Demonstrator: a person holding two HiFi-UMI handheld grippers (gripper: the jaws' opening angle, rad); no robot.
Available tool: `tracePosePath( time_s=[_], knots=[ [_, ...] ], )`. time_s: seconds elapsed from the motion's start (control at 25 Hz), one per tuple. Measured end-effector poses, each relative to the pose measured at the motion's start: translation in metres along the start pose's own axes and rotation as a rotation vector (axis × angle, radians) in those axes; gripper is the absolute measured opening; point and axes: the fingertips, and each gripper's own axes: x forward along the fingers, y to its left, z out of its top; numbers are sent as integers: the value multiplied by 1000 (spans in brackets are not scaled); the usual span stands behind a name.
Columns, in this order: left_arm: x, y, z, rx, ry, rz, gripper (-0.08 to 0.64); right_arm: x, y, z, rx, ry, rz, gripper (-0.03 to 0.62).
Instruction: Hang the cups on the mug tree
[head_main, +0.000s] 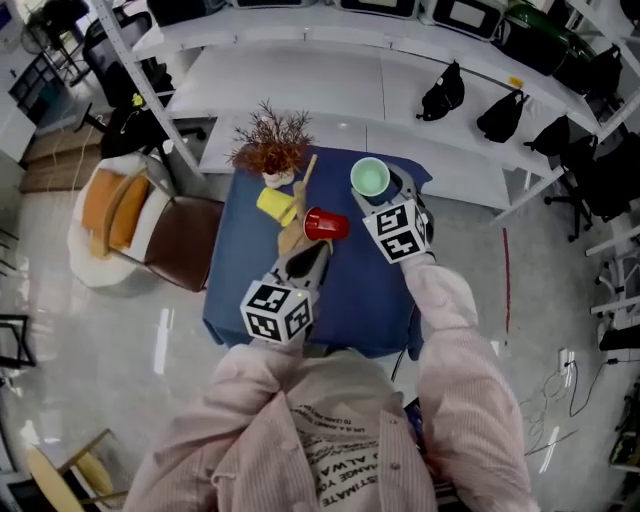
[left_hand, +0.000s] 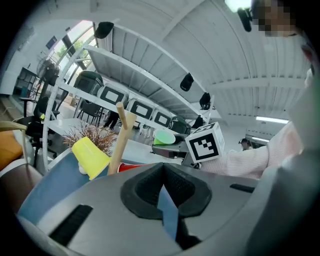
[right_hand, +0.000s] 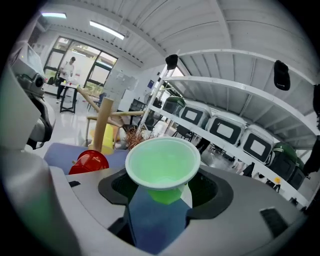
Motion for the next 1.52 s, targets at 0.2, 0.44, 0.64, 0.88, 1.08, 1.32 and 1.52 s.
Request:
tracePosePath(
  time_s=[0.2, 0.44, 0.64, 0.88, 1.08, 1.32, 1.52],
  knots=[
    [-4, 1, 1, -15, -36, 70, -2, 14, 4, 13, -61, -23, 72, 298],
    [-12, 2, 0, -19, -60, 148, -2, 27, 9, 25, -125, -37, 141, 298],
    [-19, 5, -3, -39, -87, 209, -2, 41, 20, 35, -223, -46, 199, 298],
    [-22, 6, -3, -51, -110, 248, -2, 53, 29, 47, -315, -52, 239, 298],
    [-26, 9, -2, -54, -122, 272, -2, 58, 38, 56, -427, -61, 268, 298],
    [-29, 14, -1, -63, -131, 295, -2, 58, 48, 68, -611, -88, 286, 298],
    [-30, 16, 0, -68, -137, 303, -2, 56, 58, 78, -747, -119, 295, 298]
  ],
)
